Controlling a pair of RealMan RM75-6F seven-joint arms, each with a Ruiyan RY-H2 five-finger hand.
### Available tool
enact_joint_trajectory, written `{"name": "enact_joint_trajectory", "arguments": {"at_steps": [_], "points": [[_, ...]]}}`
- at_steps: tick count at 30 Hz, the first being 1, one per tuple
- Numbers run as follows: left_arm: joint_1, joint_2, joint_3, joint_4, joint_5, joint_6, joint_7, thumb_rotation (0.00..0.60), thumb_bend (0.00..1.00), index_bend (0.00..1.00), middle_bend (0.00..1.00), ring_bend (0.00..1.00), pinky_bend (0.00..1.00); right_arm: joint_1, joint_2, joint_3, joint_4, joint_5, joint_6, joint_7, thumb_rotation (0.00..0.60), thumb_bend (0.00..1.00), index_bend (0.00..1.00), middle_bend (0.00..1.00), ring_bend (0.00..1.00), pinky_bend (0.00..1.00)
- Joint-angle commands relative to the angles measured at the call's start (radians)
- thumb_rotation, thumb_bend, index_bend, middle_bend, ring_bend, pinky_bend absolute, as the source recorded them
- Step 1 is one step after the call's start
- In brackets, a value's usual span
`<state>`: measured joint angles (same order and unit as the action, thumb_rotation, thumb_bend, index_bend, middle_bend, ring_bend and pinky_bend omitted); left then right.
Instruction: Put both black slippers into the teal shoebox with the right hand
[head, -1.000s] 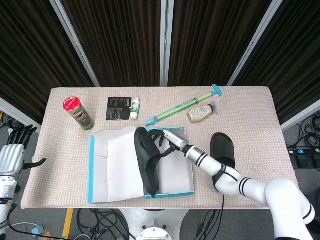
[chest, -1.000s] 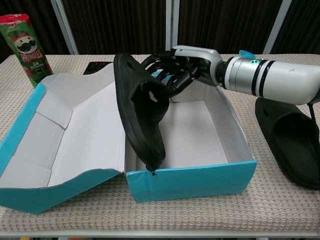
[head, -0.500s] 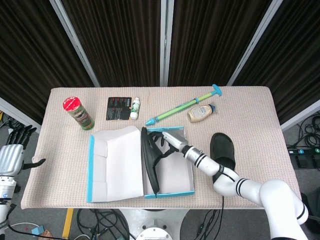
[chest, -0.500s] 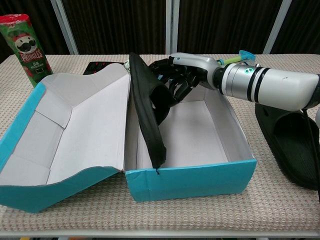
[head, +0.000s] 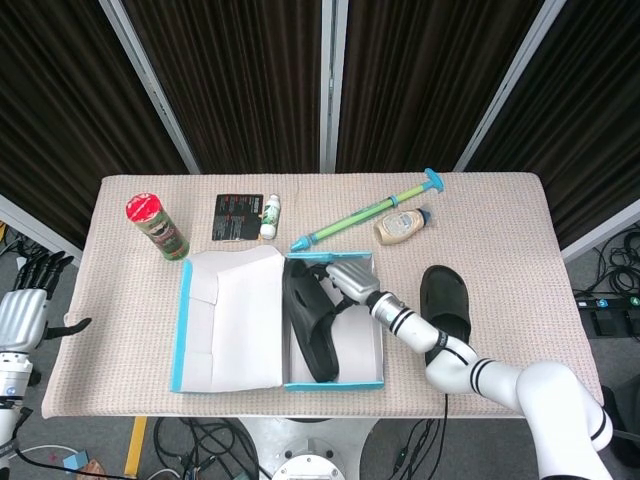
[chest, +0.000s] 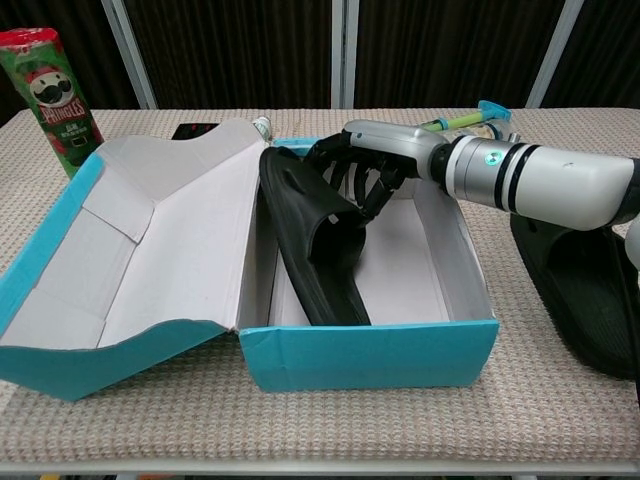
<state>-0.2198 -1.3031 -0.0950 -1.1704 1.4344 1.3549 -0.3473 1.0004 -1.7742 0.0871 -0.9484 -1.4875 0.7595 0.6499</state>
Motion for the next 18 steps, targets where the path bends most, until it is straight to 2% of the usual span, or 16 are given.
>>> {"name": "enact_joint_trajectory", "arguments": {"at_steps": [1, 4, 8, 12, 14, 15, 18], "points": [[0.001, -0.001, 0.000, 0.002, 0.000, 0.001, -0.002, 0.600, 0.06, 0.10, 0.07, 0.00, 0.01, -0.002, -0.002, 0.012, -0.009, 0.019, -0.017, -0.023, 0.600, 0.23, 0.51, 0.41, 0.33, 0.48], [0.002, 0.000, 0.000, 0.004, 0.000, 0.002, -0.006, 0.600, 0.06, 0.10, 0.07, 0.00, 0.01, -0.005, 0.002, 0.023, -0.025, 0.030, -0.019, -0.017, 0.600, 0.21, 0.51, 0.41, 0.33, 0.48], [0.002, 0.000, 0.000, 0.005, 0.000, 0.002, -0.010, 0.600, 0.06, 0.10, 0.07, 0.00, 0.01, -0.014, 0.022, 0.050, -0.064, 0.066, -0.038, 0.044, 0.600, 0.11, 0.50, 0.40, 0.32, 0.47], [0.001, -0.001, 0.001, 0.005, 0.003, 0.000, -0.012, 0.600, 0.06, 0.10, 0.07, 0.00, 0.01, -0.018, 0.060, 0.081, -0.113, 0.119, -0.096, 0.101, 0.600, 0.04, 0.46, 0.37, 0.30, 0.45], [0.001, -0.002, 0.002, 0.005, 0.004, 0.000, -0.011, 0.600, 0.06, 0.10, 0.07, 0.00, 0.01, -0.009, 0.093, 0.078, -0.150, 0.122, -0.147, 0.128, 0.600, 0.01, 0.36, 0.33, 0.25, 0.41], [0.000, -0.002, 0.002, 0.004, 0.004, 0.000, -0.011, 0.600, 0.06, 0.10, 0.07, 0.00, 0.01, 0.000, 0.118, 0.074, -0.177, 0.118, -0.187, 0.151, 0.600, 0.00, 0.25, 0.28, 0.19, 0.34], [0.000, -0.002, 0.002, 0.002, 0.006, 0.001, -0.008, 0.600, 0.06, 0.10, 0.07, 0.00, 0.01, 0.016, 0.158, 0.071, -0.213, 0.109, -0.252, 0.201, 0.600, 0.00, 0.07, 0.15, 0.04, 0.21]]}}
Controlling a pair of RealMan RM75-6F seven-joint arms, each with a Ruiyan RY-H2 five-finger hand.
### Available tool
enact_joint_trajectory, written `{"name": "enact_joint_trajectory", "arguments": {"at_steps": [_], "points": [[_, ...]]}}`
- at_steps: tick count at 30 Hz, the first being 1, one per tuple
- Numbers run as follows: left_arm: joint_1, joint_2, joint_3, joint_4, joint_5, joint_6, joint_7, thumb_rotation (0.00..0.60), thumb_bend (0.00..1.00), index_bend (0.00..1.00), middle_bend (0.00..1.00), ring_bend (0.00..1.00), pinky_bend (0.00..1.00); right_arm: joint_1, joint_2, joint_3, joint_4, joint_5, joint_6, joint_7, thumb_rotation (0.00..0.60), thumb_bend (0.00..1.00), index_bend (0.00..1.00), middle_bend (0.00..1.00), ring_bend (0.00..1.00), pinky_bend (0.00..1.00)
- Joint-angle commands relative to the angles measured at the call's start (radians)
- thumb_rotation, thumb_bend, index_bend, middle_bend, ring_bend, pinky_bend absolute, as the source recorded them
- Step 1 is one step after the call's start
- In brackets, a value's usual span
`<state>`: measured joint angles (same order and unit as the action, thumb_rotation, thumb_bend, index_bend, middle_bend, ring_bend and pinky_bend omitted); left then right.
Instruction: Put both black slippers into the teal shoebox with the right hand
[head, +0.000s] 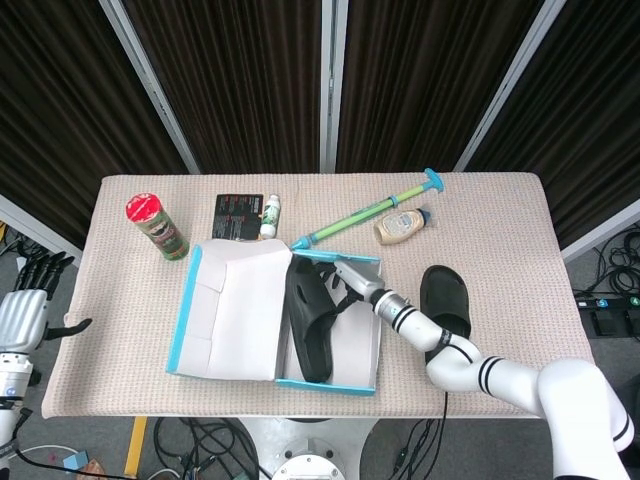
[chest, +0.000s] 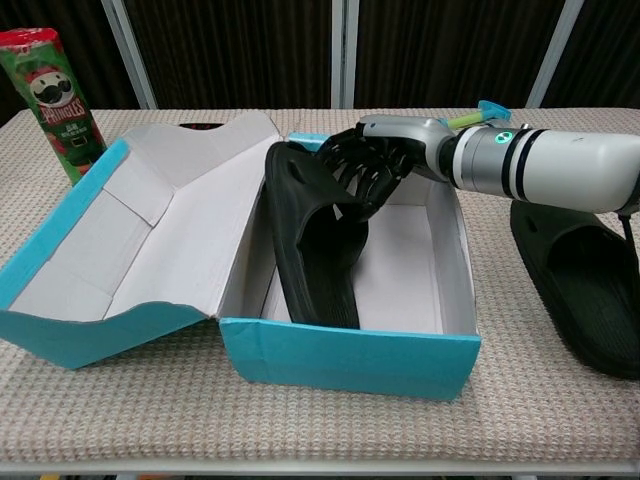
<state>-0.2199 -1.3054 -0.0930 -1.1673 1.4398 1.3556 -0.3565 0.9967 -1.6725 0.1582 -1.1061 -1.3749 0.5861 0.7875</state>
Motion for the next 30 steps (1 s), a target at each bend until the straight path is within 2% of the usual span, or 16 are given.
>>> {"name": "enact_joint_trajectory", "arguments": {"at_steps": [1, 4, 7, 14, 20, 24, 30], "points": [[0.000, 0.001, 0.000, -0.002, 0.000, 0.001, 0.002, 0.600, 0.06, 0.10, 0.07, 0.00, 0.01, 0.021, 0.062, 0.000, -0.059, -0.009, -0.084, 0.072, 0.600, 0.00, 0.05, 0.13, 0.01, 0.20], [0.001, 0.002, 0.000, -0.006, -0.001, 0.001, 0.005, 0.600, 0.06, 0.10, 0.07, 0.00, 0.01, 0.022, 0.070, -0.004, -0.064, -0.031, -0.086, 0.098, 0.600, 0.00, 0.00, 0.07, 0.00, 0.17], [0.003, 0.004, 0.000, -0.009, -0.002, 0.002, 0.007, 0.600, 0.06, 0.10, 0.07, 0.00, 0.01, 0.023, 0.077, -0.008, -0.068, -0.052, -0.083, 0.122, 0.600, 0.00, 0.00, 0.04, 0.00, 0.16], [0.002, 0.008, -0.001, -0.017, -0.001, 0.004, 0.010, 0.600, 0.06, 0.10, 0.07, 0.00, 0.01, 0.019, 0.136, -0.013, -0.130, -0.089, -0.065, 0.177, 0.600, 0.00, 0.00, 0.04, 0.00, 0.16], [0.002, 0.011, -0.002, -0.030, 0.003, 0.012, 0.021, 0.600, 0.06, 0.10, 0.07, 0.00, 0.01, 0.000, 0.281, -0.019, -0.269, -0.123, -0.032, 0.236, 0.600, 0.00, 0.00, 0.04, 0.00, 0.16], [0.003, 0.014, -0.001, -0.039, 0.006, 0.016, 0.030, 0.600, 0.06, 0.10, 0.07, 0.00, 0.01, -0.012, 0.427, -0.031, -0.374, -0.164, -0.008, 0.268, 0.600, 0.00, 0.00, 0.04, 0.00, 0.16], [0.004, 0.020, -0.001, -0.054, 0.011, 0.024, 0.042, 0.600, 0.06, 0.10, 0.07, 0.00, 0.01, -0.048, 0.622, -0.053, -0.485, -0.166, 0.020, 0.167, 0.600, 0.00, 0.00, 0.06, 0.00, 0.16]]}}
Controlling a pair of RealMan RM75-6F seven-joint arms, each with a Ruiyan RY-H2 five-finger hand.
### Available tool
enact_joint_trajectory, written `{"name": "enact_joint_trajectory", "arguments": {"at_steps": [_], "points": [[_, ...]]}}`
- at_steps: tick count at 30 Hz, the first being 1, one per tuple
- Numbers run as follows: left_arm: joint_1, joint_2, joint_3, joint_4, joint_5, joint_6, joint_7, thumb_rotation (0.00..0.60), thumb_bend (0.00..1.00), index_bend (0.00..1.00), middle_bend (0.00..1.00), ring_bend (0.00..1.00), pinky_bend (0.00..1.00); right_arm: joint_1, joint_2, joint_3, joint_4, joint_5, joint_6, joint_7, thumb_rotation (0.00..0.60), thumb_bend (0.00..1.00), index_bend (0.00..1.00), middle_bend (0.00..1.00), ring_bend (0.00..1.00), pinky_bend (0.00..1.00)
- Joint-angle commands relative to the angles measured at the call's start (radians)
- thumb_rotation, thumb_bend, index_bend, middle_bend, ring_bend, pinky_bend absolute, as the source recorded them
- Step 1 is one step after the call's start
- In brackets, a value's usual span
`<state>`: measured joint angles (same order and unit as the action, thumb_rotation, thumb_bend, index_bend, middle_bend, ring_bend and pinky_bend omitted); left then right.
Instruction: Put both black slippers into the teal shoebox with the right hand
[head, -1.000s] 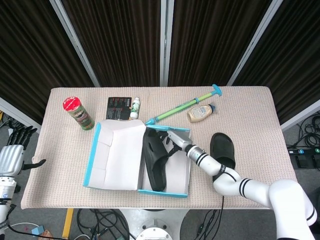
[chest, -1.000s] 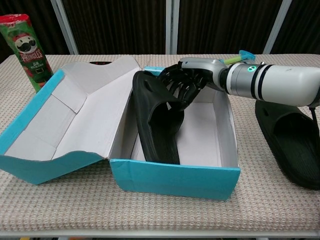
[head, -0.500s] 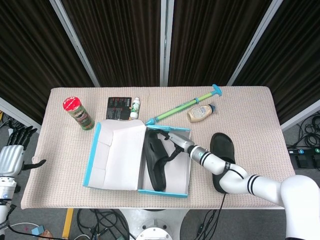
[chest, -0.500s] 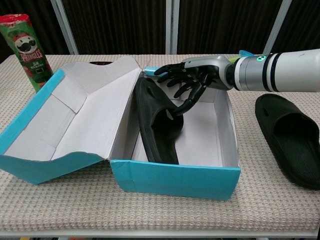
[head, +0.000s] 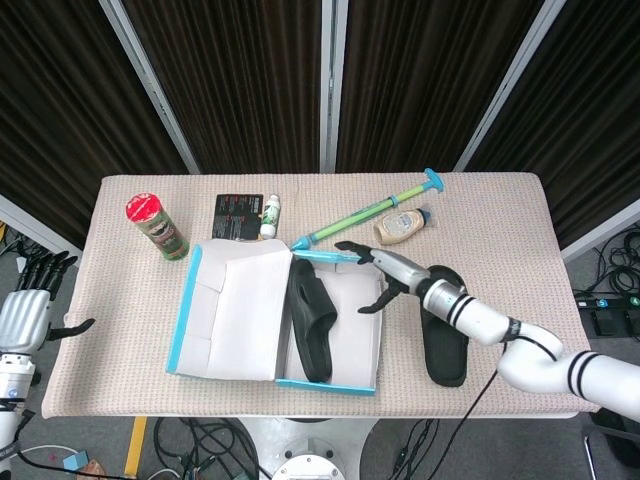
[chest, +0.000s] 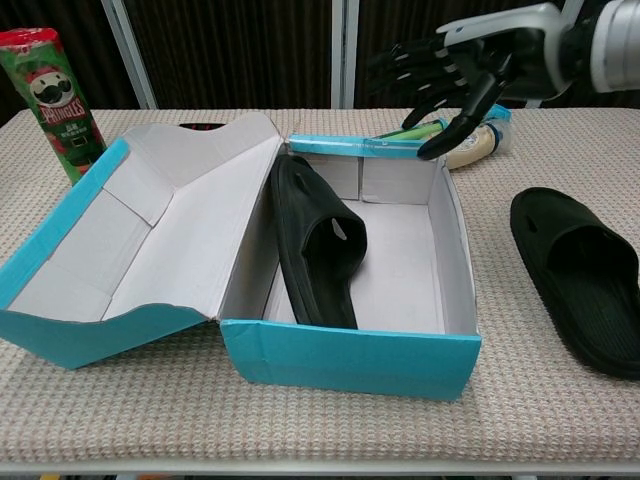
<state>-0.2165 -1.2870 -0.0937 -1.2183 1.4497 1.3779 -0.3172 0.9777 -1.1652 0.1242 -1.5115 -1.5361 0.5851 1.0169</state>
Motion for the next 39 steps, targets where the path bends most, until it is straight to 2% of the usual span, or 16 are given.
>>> {"name": "enact_joint_trajectory", "arguments": {"at_steps": [1, 4, 7, 10, 14, 17, 24, 30, 39], "points": [[0.000, 0.003, 0.000, -0.005, 0.002, 0.003, 0.004, 0.600, 0.06, 0.10, 0.07, 0.00, 0.01, -0.035, 0.138, -0.024, -0.087, 0.004, 0.016, -0.089, 0.600, 0.00, 0.00, 0.06, 0.00, 0.16], [0.000, 0.003, 0.002, -0.011, 0.005, 0.004, 0.008, 0.600, 0.06, 0.10, 0.07, 0.00, 0.01, -0.055, 0.185, -0.046, -0.078, 0.060, -0.013, -0.235, 0.600, 0.00, 0.00, 0.07, 0.00, 0.16], [0.000, 0.002, 0.006, -0.013, 0.007, 0.002, 0.010, 0.600, 0.06, 0.10, 0.07, 0.00, 0.01, -0.060, 0.205, -0.080, -0.059, 0.159, -0.086, -0.411, 0.600, 0.00, 0.02, 0.07, 0.00, 0.16], [-0.001, -0.002, 0.010, -0.013, 0.010, -0.003, 0.010, 0.600, 0.06, 0.10, 0.07, 0.00, 0.01, -0.057, 0.197, -0.114, -0.033, 0.282, -0.136, -0.564, 0.600, 0.00, 0.02, 0.06, 0.00, 0.16], [-0.003, -0.003, 0.021, -0.015, 0.021, -0.010, 0.011, 0.600, 0.06, 0.10, 0.07, 0.00, 0.01, -0.052, 0.161, -0.150, -0.013, 0.428, -0.136, -0.715, 0.600, 0.00, 0.02, 0.06, 0.00, 0.16], [-0.001, 0.000, 0.021, -0.019, 0.021, -0.006, 0.012, 0.600, 0.06, 0.10, 0.07, 0.00, 0.01, -0.036, 0.141, -0.172, -0.013, 0.513, -0.162, -0.779, 0.600, 0.00, 0.02, 0.06, 0.00, 0.16], [0.000, -0.001, 0.019, -0.022, 0.014, -0.009, 0.006, 0.600, 0.06, 0.10, 0.07, 0.00, 0.01, 0.013, 0.092, -0.247, 0.025, 0.628, -0.168, -0.950, 0.600, 0.00, 0.02, 0.05, 0.00, 0.16], [-0.004, -0.003, 0.025, -0.019, 0.021, -0.019, -0.001, 0.600, 0.06, 0.10, 0.07, 0.00, 0.01, 0.066, 0.058, -0.301, 0.036, 0.737, -0.181, -1.041, 0.600, 0.00, 0.02, 0.06, 0.00, 0.16], [-0.006, -0.003, 0.032, -0.017, 0.020, -0.034, -0.009, 0.600, 0.06, 0.10, 0.07, 0.00, 0.01, 0.141, 0.020, -0.352, 0.032, 0.867, -0.182, -1.112, 0.600, 0.00, 0.03, 0.06, 0.00, 0.16]]}}
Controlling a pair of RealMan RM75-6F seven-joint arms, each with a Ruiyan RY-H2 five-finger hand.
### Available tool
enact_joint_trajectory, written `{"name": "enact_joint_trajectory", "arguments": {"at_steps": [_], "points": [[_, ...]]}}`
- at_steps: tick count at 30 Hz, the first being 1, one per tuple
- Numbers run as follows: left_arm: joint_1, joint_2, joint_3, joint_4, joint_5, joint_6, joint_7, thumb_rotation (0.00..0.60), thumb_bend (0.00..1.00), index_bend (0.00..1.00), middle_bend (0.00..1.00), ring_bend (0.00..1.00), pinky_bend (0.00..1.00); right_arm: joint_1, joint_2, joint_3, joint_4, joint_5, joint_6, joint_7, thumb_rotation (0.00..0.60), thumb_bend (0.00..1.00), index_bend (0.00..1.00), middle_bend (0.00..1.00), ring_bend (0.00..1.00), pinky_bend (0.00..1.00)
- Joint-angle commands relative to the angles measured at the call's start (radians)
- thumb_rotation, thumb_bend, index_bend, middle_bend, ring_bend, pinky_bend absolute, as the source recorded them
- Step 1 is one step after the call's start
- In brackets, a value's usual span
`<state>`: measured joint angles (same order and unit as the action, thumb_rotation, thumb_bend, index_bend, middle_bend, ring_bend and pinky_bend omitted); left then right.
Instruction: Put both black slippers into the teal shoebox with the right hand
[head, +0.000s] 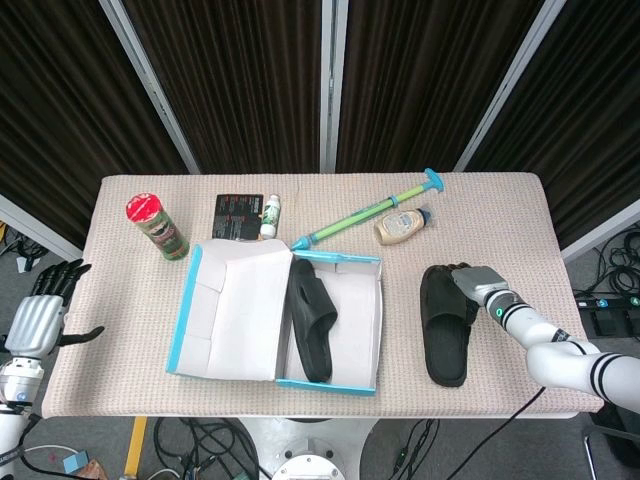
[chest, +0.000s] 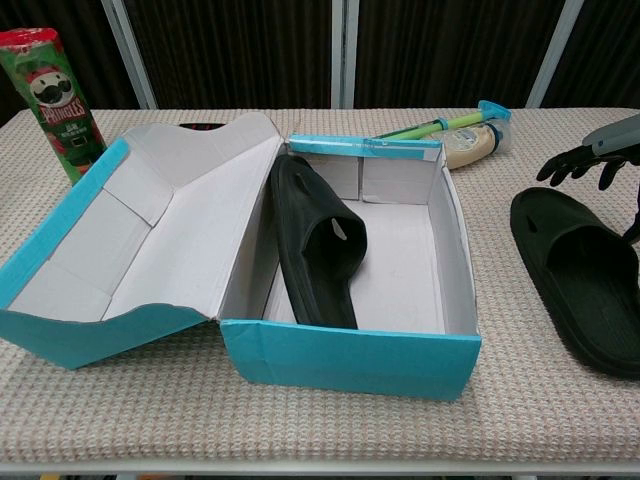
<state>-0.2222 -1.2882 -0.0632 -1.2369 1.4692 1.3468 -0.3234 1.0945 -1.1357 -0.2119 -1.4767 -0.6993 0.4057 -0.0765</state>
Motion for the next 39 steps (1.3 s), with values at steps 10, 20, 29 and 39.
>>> {"name": "enact_joint_trajectory", "arguments": {"at_steps": [10, 20, 29, 39], "points": [[0.000, -0.003, -0.001, 0.011, -0.005, -0.004, -0.009, 0.600, 0.06, 0.10, 0.07, 0.00, 0.01, 0.091, -0.032, -0.060, -0.009, 0.119, 0.000, -0.057, 0.600, 0.01, 0.08, 0.16, 0.09, 0.23], [0.000, -0.004, 0.001, 0.016, -0.001, -0.002, -0.022, 0.600, 0.06, 0.10, 0.07, 0.00, 0.01, 0.116, -0.057, -0.085, -0.005, 0.178, 0.041, -0.076, 0.600, 0.02, 0.17, 0.18, 0.12, 0.26], [-0.005, -0.005, 0.002, 0.020, 0.000, -0.010, -0.026, 0.600, 0.06, 0.10, 0.07, 0.00, 0.01, 0.114, -0.084, -0.104, -0.008, 0.235, 0.098, -0.115, 0.600, 0.05, 0.30, 0.27, 0.23, 0.40], [-0.003, -0.009, 0.003, 0.025, -0.002, -0.011, -0.026, 0.600, 0.06, 0.10, 0.07, 0.00, 0.01, 0.072, -0.074, -0.047, -0.022, 0.215, 0.171, -0.102, 0.600, 0.13, 0.44, 0.38, 0.34, 0.53]]}}
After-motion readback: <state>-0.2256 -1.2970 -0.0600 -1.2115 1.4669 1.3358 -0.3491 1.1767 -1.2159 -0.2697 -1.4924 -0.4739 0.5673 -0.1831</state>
